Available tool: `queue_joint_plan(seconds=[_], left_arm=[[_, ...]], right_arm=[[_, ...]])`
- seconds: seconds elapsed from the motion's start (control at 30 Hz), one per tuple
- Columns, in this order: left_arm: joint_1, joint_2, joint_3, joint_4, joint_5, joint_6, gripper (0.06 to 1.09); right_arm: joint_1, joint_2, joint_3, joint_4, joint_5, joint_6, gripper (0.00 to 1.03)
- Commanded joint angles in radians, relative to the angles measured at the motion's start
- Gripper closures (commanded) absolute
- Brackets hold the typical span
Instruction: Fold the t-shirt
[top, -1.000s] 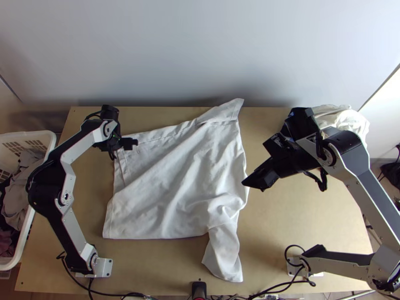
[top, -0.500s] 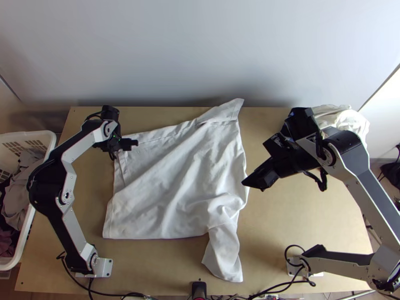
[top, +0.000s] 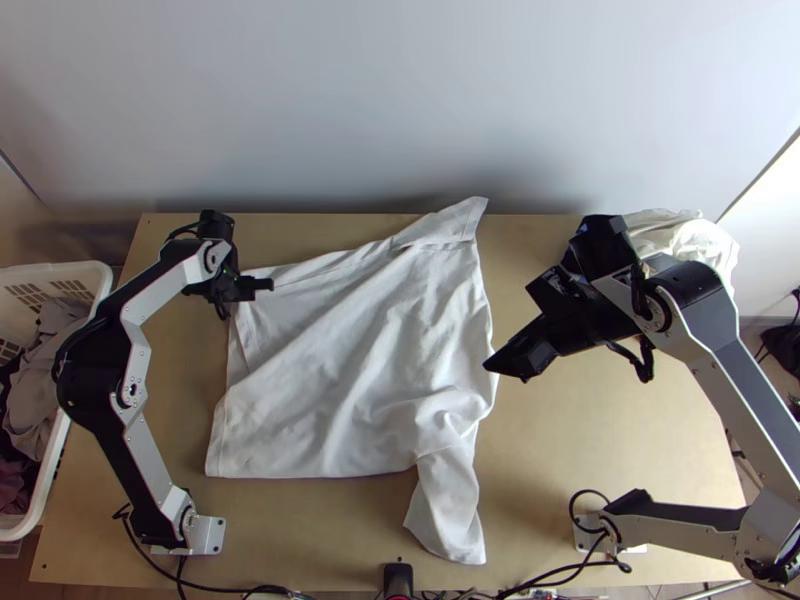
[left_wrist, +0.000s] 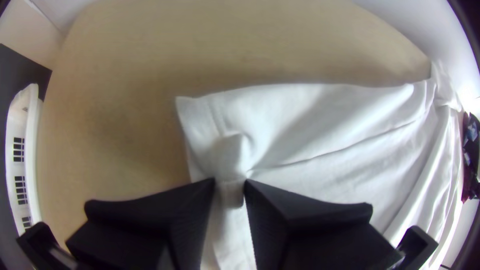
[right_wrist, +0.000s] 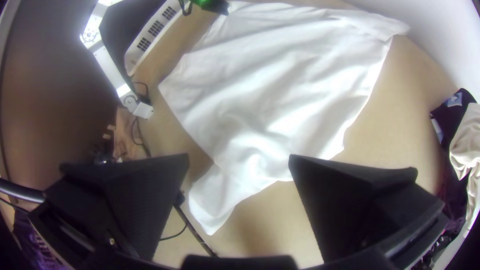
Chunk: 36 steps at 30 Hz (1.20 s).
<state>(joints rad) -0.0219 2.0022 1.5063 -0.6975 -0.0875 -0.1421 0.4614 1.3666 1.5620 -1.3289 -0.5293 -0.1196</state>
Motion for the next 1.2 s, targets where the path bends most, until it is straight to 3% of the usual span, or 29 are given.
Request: queue_joint_plan(seconds=[0.0, 0.2, 0.63, 0.7, 0.8, 0.97, 1.17], left_arm=[[0.002, -0.008, 0.006, -0.002, -0.009, -0.001, 0.63], [-0.006, -0.016, 0.015, -0.004, -0.012, 0.001, 0.64], [-0.003, -0.023, 0.012, -0.007, -0.012, 0.004, 0.92], [-0.003, -0.029, 0.012, -0.007, -0.015, 0.004, 1.03], [-0.004, -0.048, 0.012, -0.008, -0.017, 0.006, 1.05], [-0.007, -0.105, 0.023, -0.017, -0.015, 0.006, 1.05], [-0.006, -0.163, 0.077, -0.042, -0.014, 0.036, 1.05]], right_arm=[[0.002, 0.002, -0.002, 0.002, 0.0, -0.002, 0.1], [0.002, 0.002, -0.003, 0.004, 0.0, -0.002, 0.1], [0.002, 0.002, -0.01, 0.01, 0.0, -0.002, 0.1], [0.003, 0.003, -0.013, 0.014, 0.0, -0.002, 0.1], [0.003, 0.011, -0.019, 0.027, 0.003, -0.002, 0.1], [-0.044, 0.072, -0.011, 0.142, 0.086, -0.011, 0.1], [-0.13, 0.236, 0.053, 0.376, 0.153, -0.018, 0.1]])
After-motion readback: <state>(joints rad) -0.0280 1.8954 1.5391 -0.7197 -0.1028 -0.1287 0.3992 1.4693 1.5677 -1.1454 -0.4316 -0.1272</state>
